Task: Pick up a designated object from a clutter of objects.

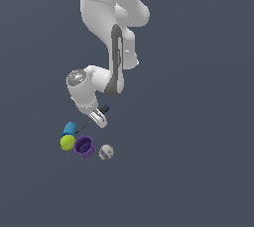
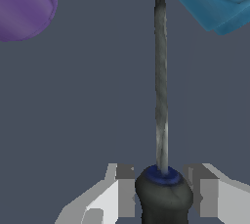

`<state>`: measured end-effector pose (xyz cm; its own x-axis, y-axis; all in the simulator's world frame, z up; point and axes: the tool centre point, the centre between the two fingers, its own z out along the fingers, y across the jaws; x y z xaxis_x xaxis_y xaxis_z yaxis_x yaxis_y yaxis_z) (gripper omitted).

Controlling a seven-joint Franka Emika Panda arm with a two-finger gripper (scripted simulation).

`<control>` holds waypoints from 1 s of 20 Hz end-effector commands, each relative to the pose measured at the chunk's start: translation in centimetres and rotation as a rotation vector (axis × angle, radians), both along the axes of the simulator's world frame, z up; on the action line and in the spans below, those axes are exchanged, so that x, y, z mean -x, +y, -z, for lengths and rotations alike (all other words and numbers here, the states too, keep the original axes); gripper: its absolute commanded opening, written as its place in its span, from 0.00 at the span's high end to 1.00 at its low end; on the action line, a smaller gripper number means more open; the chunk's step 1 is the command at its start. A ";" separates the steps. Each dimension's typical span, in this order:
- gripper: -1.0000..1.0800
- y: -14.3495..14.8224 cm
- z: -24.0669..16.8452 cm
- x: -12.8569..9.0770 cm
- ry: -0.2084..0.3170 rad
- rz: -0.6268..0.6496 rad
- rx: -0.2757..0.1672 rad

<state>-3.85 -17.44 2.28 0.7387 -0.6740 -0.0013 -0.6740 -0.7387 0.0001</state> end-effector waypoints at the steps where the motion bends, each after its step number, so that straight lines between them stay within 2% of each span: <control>1: 1.00 0.7 -0.9 -0.4 -0.002 -0.001 0.000; 9: 1.00 4.6 -5.8 -2.6 -0.001 0.000 0.001; 20: 1.00 12.5 -15.9 -7.0 -0.001 0.002 0.005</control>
